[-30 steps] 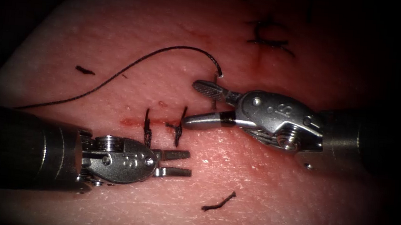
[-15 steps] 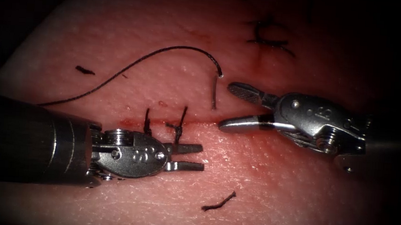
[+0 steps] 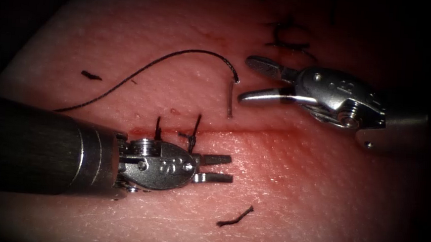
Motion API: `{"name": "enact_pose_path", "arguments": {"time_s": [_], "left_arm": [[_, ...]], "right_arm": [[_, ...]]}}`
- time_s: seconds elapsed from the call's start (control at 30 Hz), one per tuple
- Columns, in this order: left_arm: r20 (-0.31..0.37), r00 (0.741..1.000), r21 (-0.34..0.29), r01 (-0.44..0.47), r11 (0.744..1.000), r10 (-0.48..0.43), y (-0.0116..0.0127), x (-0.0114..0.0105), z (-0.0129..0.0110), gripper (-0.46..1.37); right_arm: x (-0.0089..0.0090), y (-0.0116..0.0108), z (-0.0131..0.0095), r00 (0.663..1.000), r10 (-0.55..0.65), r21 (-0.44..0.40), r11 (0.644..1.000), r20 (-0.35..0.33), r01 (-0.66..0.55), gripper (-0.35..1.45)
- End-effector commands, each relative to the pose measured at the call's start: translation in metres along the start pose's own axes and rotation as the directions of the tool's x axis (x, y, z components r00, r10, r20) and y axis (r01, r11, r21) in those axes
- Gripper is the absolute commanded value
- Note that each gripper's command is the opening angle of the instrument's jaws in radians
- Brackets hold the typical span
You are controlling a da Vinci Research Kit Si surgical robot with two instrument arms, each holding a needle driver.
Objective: Wound Closure
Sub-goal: Use the right gripper to throw the needle through the skin above the incision
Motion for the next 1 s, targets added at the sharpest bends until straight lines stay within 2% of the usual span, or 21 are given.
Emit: {"name": "enact_pose_path", "arguments": {"time_s": [0.03, 0.3, 0.57, 0.7, 0.8, 0.87, 0.9, 0.93, 1.0], "left_arm": [[0.000, 1.000, -0.001, 0.001, 1.000, -0.001, 0.0000, 0.0000, 0.0000, 0.03], [-0.001, 1.000, -0.002, 0.000, 1.000, 0.000, 0.0000, -0.0001, -0.0001, 0.03], [-0.002, 1.000, -0.003, -0.001, 1.000, 0.001, -0.0001, -0.0001, 0.0001, 0.04], [-0.003, 1.000, -0.004, -0.001, 1.000, 0.001, -0.0002, -0.0001, 0.0002, 0.04], [-0.003, 1.000, -0.005, -0.002, 1.000, 0.002, -0.0003, -0.0002, 0.0002, 0.03], [-0.003, 1.000, -0.005, -0.002, 1.000, 0.002, -0.0003, -0.0002, 0.0002, 0.02], [-0.003, 1.000, -0.005, -0.002, 1.000, 0.002, -0.0003, -0.0002, 0.0002, 0.02], [-0.003, 1.000, -0.005, -0.002, 1.000, 0.002, -0.0003, -0.0002, 0.0002, 0.02], [-0.003, 1.000, -0.006, -0.002, 1.000, 0.002, -0.0003, -0.0002, 0.0002, 0.02]], "right_arm": [[-0.0001, 0.0001, 0.0001, 1.000, -0.009, 0.013, 1.000, -0.004, 0.009, 0.58], [0.0003, -0.0002, 0.0017, 0.997, -0.055, 0.094, 0.994, -0.047, 0.059, 0.55], [-0.0003, -0.0002, 0.0030, 0.997, -0.077, 0.112, 0.991, 0.006, 0.076, 0.51], [-0.0007, -0.0001, 0.0033, 0.996, -0.083, 0.120, 0.989, 0.008, 0.082, 0.45], [-0.0011, 0.0001, 0.0033, 0.996, -0.088, 0.128, 0.988, 0.014, 0.086, 0.32], [-0.0013, 0.0002, 0.0034, 0.995, -0.092, 0.135, 0.987, 0.027, 0.088, 0.02], [-0.0014, 0.0002, 0.0034, 0.995, -0.099, 0.138, 0.986, 0.031, 0.094, -0.29], [-0.0014, 0.0002, 0.0034, 0.994, -0.106, 0.142, 0.985, 0.038, 0.099, -0.35], [-0.0012, 0.0002, 0.0034, 0.992, -0.118, 0.152, 0.982, 0.050, 0.109, -0.35]]}}
